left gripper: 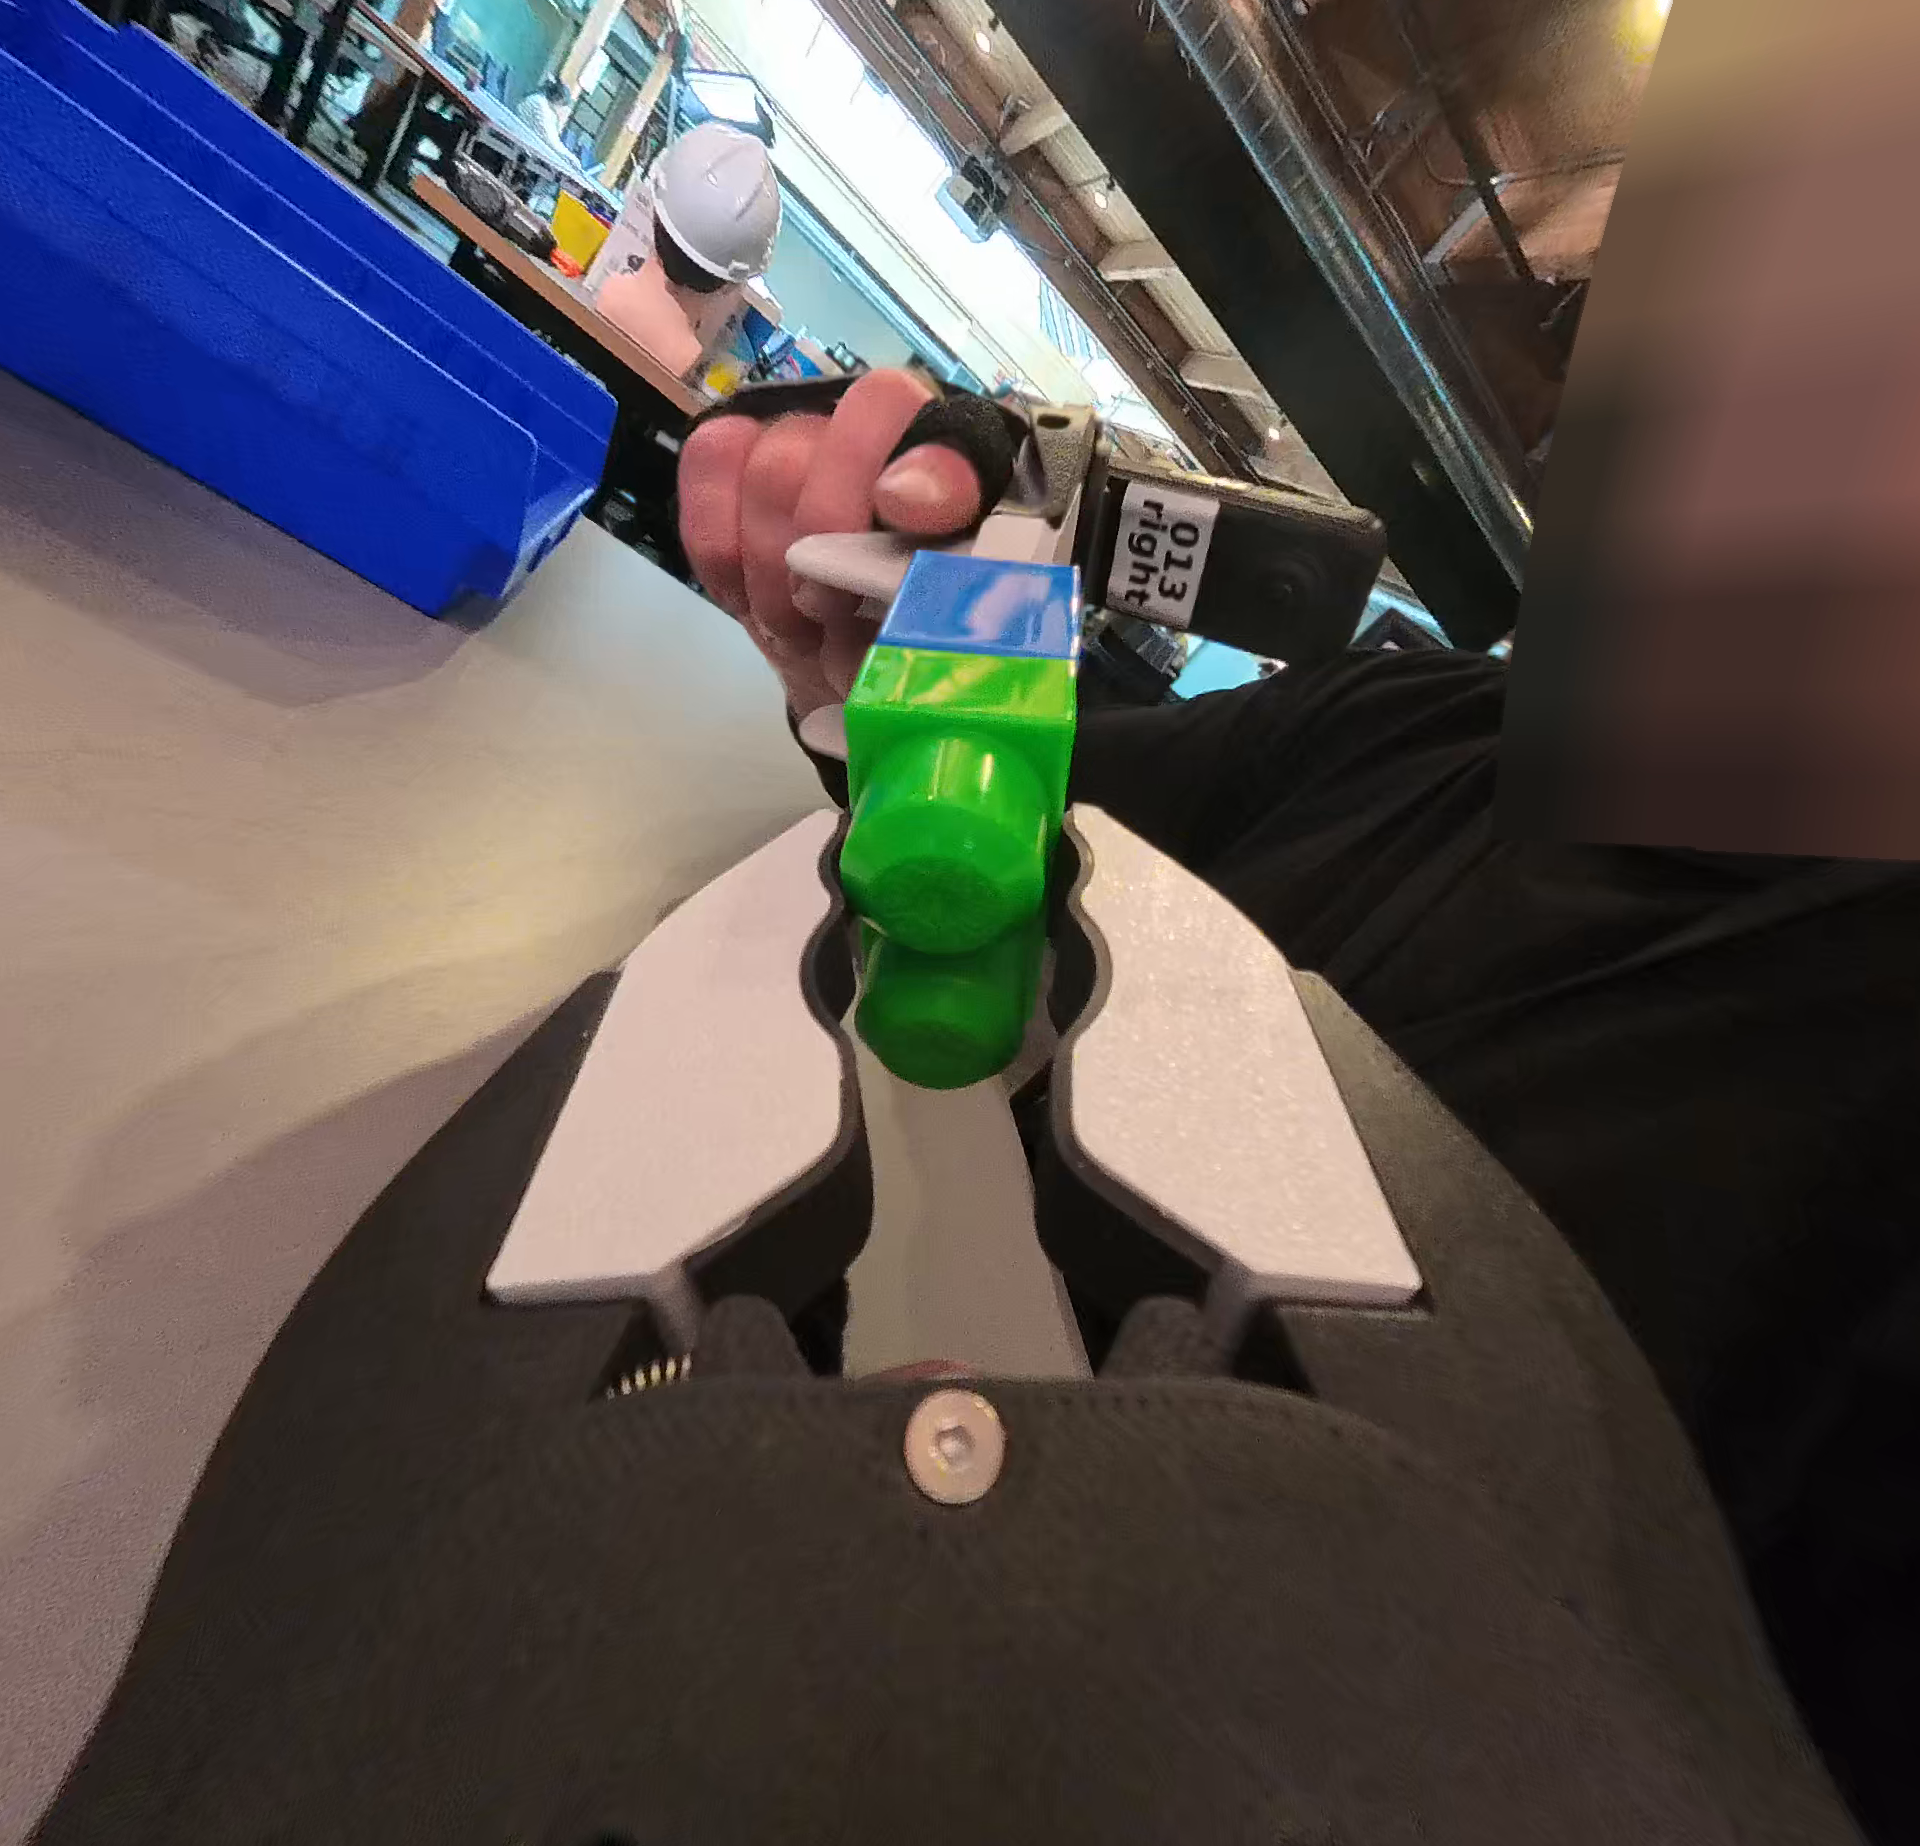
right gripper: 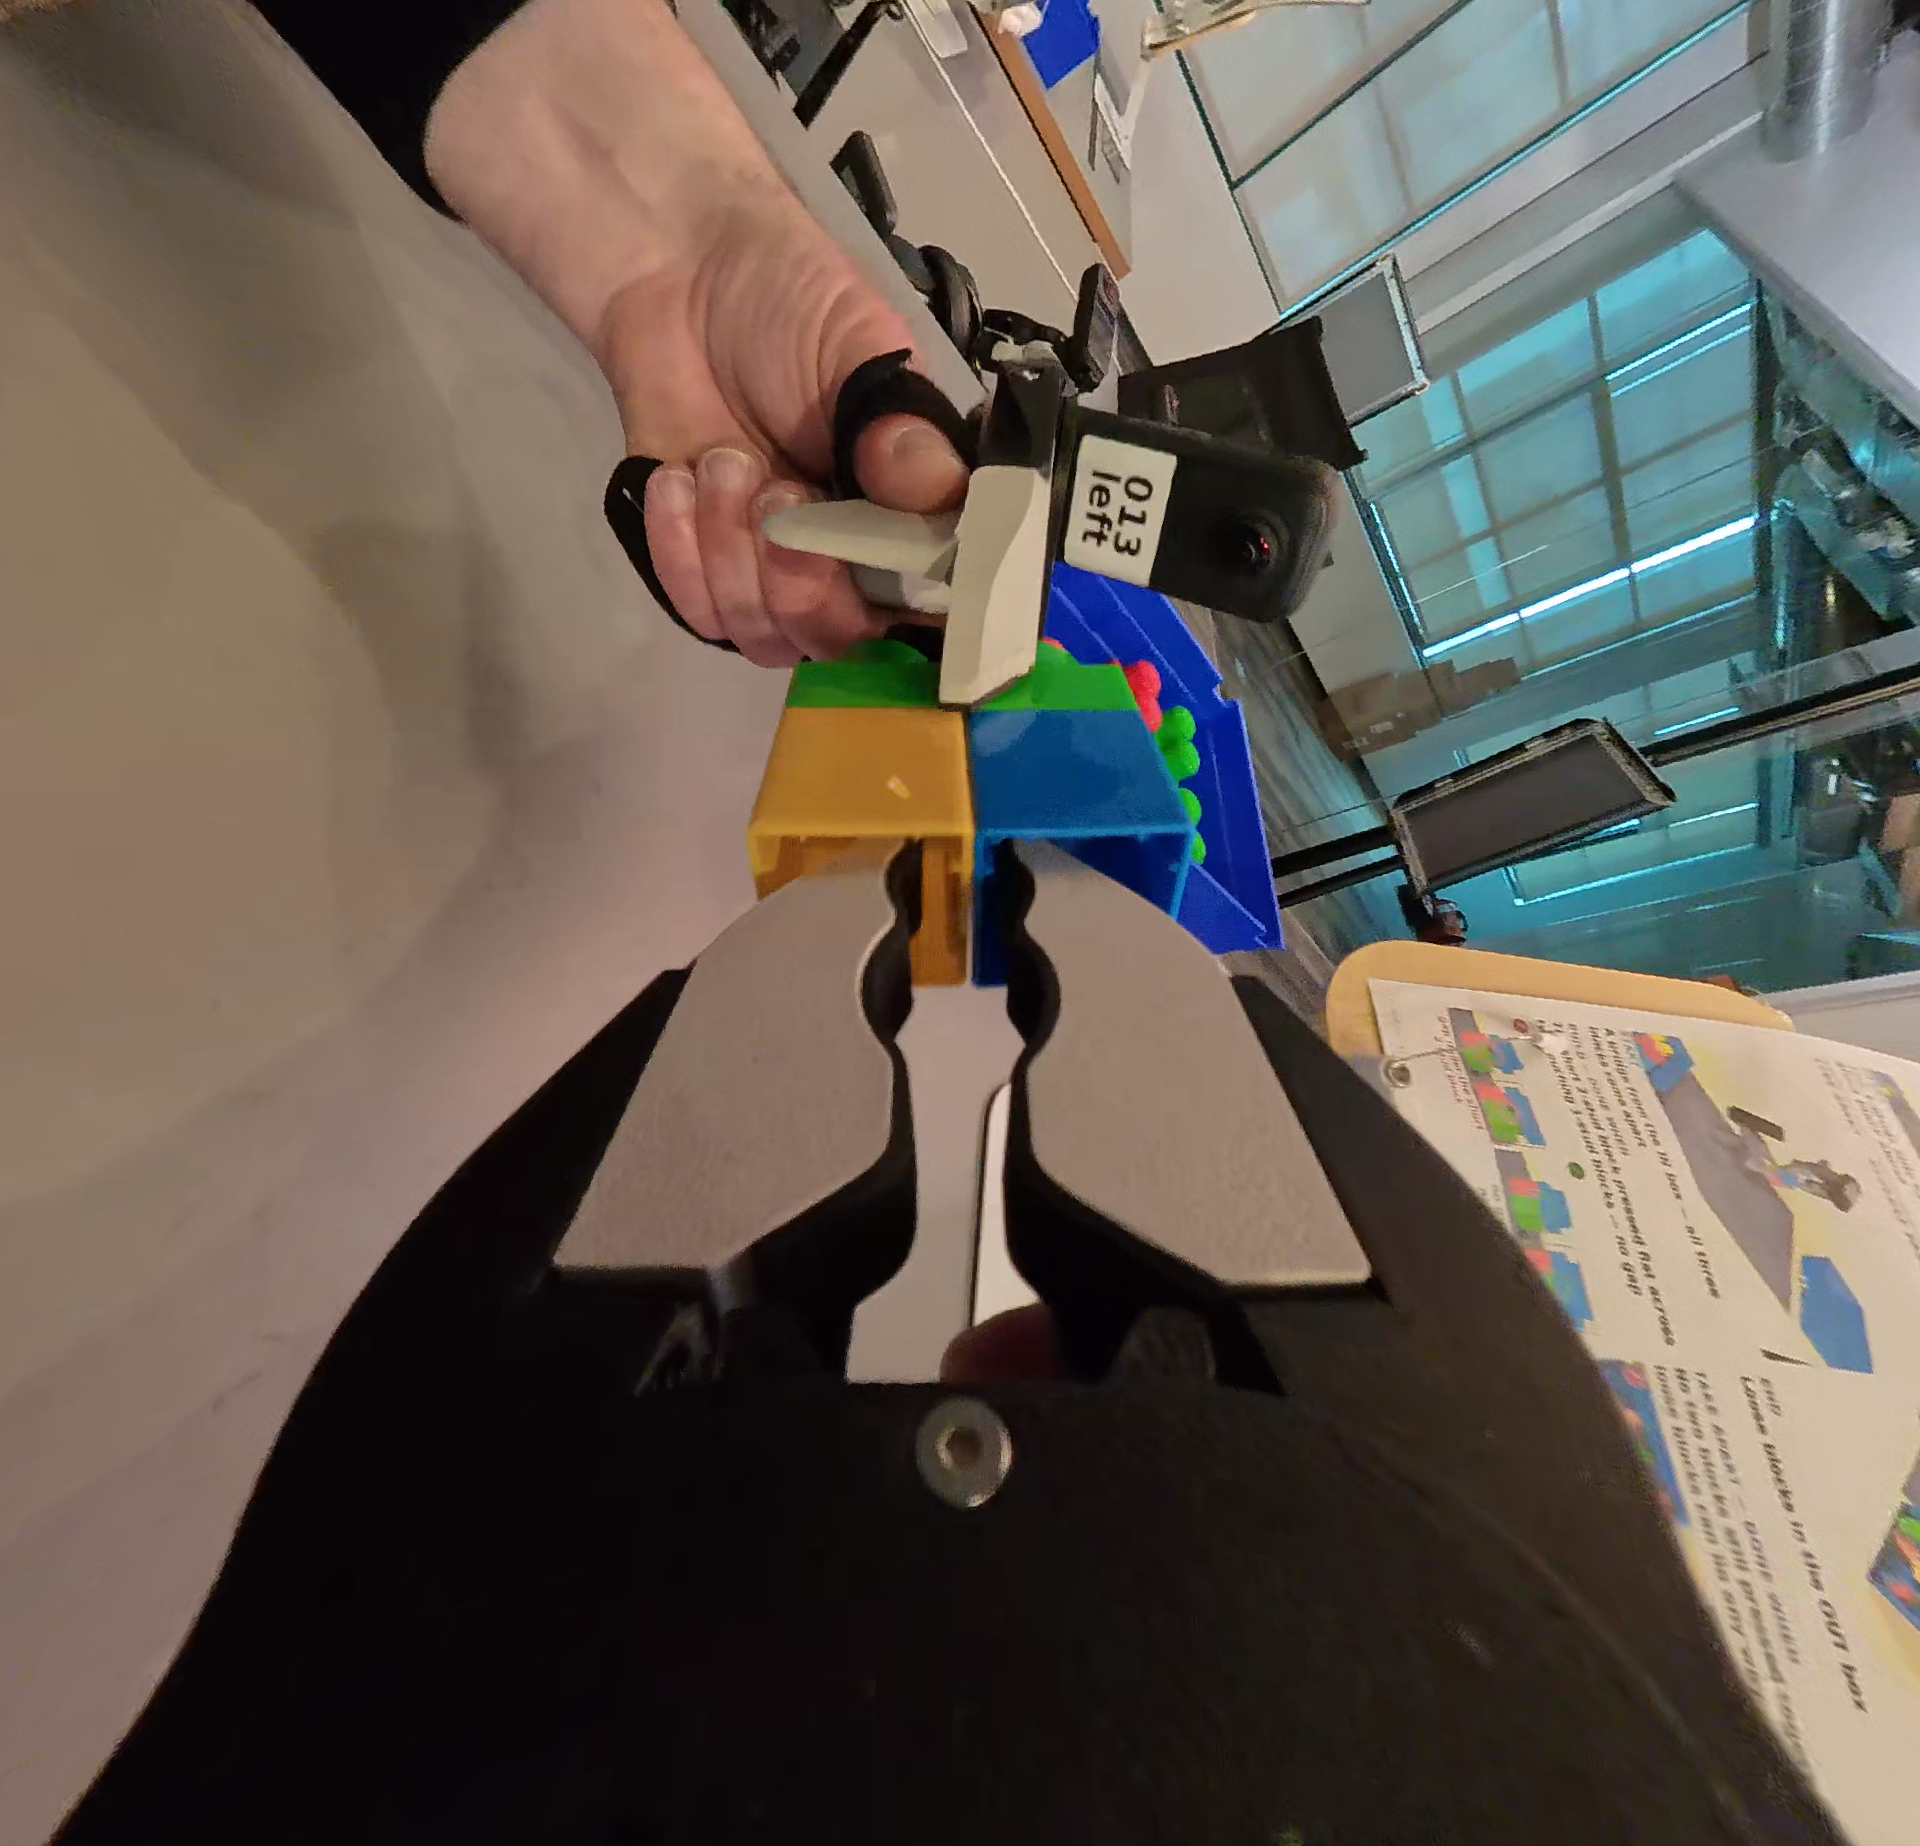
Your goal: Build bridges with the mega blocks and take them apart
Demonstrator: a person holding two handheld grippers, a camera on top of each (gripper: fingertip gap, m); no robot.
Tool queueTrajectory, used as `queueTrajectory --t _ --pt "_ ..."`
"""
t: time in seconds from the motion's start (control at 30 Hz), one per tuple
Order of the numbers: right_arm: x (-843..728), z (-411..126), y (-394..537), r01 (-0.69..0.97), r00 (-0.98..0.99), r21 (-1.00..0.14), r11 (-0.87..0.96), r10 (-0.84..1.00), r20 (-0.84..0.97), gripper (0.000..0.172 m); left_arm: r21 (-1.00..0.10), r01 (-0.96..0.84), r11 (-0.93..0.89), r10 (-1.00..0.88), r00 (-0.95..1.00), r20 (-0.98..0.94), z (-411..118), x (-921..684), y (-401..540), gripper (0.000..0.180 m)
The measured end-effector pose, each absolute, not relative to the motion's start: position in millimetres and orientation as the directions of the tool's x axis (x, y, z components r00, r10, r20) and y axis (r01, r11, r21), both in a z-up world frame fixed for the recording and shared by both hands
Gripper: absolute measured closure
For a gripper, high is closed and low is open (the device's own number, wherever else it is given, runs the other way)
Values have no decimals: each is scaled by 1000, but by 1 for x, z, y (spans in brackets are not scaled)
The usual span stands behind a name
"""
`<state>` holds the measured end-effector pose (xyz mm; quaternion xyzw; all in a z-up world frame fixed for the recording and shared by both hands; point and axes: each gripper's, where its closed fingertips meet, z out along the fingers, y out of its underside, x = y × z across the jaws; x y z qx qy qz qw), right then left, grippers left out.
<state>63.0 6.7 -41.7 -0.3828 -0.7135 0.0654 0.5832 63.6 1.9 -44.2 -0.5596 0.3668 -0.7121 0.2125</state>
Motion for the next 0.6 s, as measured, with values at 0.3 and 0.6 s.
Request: queueTrajectory --t 0.3,0.6 --pt "67 -39 -6 467 -62 -531 707 625 778 167 -806 -53 -590 -747 -345 569 -42 70 -11 145" --pt "100 -22 -14 491 -19 -500 713 583 812 167 -785 105 -611 -776 -280 566 -46 42 1 146"
